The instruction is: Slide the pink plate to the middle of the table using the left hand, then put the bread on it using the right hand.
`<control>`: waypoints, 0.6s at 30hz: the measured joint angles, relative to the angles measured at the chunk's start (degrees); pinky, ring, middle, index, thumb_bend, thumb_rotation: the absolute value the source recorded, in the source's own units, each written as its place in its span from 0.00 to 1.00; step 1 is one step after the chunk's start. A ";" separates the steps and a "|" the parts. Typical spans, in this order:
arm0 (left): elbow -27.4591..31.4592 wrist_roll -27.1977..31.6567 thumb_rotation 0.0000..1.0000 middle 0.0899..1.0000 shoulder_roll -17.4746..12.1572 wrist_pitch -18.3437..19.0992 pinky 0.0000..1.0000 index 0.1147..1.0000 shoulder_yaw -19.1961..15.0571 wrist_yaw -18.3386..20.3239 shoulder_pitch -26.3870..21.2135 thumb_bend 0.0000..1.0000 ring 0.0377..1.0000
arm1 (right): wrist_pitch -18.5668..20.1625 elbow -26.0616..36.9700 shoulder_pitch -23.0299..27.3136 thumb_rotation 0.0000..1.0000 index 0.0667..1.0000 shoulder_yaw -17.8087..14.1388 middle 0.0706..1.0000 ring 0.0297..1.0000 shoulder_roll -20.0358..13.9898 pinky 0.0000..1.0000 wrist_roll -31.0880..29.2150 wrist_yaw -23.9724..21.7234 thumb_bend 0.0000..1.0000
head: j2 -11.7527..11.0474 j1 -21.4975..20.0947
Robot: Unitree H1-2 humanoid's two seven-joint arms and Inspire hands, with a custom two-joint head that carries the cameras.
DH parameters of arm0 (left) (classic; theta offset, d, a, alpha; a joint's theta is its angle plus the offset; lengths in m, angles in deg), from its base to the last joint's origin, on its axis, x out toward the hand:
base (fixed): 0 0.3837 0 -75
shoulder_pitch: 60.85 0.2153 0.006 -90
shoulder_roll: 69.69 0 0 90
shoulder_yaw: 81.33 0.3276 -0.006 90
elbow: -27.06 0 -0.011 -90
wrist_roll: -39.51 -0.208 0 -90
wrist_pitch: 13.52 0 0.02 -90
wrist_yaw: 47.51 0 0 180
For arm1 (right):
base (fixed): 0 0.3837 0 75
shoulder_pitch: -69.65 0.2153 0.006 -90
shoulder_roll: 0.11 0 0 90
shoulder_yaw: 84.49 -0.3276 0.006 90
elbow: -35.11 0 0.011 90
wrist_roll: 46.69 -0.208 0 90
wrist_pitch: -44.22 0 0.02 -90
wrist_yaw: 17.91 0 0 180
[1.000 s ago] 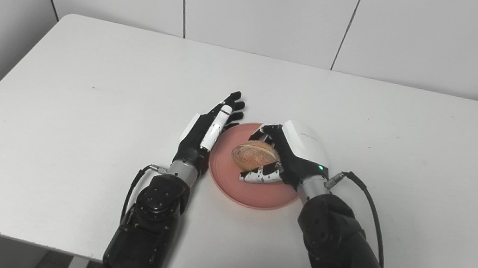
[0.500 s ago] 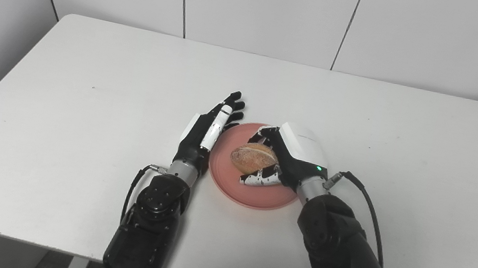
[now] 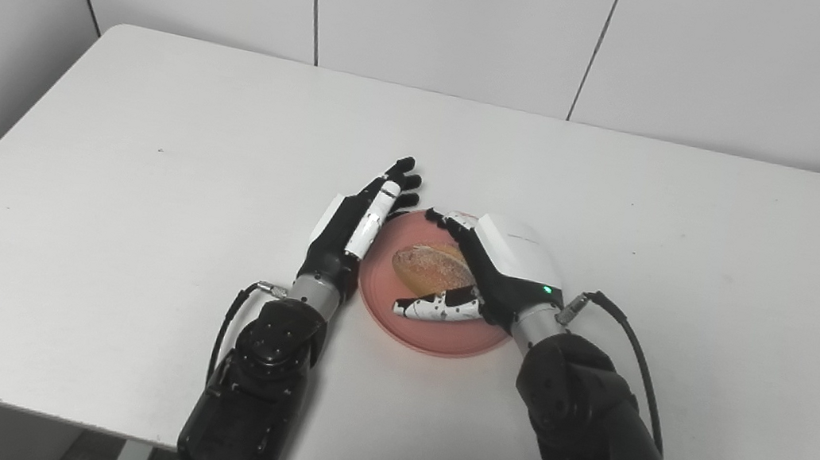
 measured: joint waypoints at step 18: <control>0.10 0.28 1.00 0.89 0.09 -0.06 0.90 0.89 -0.32 0.11 0.13 0.37 0.89 | -3.31 4.69 -2.23 0.55 0.95 -4.19 0.95 0.94 -1.71 0.87 -2.64 2.26 0.92 | -0.70 -1.23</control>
